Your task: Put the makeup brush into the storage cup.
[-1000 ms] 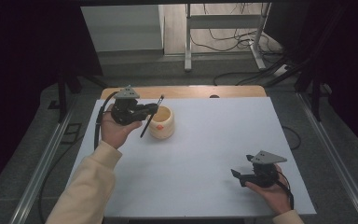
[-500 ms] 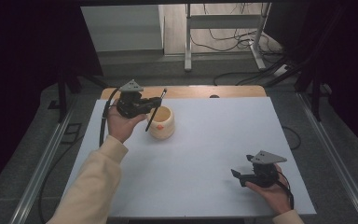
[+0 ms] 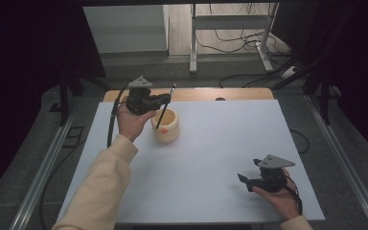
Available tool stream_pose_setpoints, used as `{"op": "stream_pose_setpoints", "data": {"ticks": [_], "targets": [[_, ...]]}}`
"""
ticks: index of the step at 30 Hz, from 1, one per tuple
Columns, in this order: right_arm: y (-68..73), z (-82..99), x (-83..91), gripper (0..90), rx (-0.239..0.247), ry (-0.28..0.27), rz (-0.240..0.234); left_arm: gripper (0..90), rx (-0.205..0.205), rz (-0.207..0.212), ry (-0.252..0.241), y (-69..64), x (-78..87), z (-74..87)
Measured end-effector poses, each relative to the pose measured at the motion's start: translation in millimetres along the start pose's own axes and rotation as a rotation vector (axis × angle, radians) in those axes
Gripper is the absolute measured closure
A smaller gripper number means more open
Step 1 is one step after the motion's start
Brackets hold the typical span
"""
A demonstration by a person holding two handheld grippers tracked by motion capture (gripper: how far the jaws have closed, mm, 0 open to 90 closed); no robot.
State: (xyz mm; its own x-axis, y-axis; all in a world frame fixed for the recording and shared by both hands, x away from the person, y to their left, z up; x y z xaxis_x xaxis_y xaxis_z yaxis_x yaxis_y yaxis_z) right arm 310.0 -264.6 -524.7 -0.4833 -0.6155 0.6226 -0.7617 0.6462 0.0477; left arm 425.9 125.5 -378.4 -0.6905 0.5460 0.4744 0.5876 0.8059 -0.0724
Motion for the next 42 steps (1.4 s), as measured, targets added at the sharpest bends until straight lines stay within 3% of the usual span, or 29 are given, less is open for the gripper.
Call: {"op": "stream_pose_setpoints", "data": {"ticks": [22,42], "targets": [[-0.4,0.3,-0.1,16.2,0.003,0.003,0.001,83.6,0.048,-0.029,-0.021,10.9,-25.2,-1.4],[-1.7,1.2,-0.1,16.2,0.004,0.005,0.002,83.6,0.047,-0.065,-0.016,14.6,-53.8,-6.4]]}}
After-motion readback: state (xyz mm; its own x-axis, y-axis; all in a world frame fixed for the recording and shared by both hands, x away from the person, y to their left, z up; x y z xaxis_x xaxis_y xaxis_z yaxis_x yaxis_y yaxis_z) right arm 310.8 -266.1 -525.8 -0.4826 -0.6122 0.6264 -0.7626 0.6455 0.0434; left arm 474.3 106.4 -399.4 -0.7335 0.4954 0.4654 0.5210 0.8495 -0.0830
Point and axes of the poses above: each handheld gripper's, and its own axes: x roughly backward along the jaws, z roughly out of its underside, y roughly to its left, the point moved 3 cm from there along -x, roughly forward along the jaws, and after that the axes turned 8 degrees about -z, right-handed, at the moved point
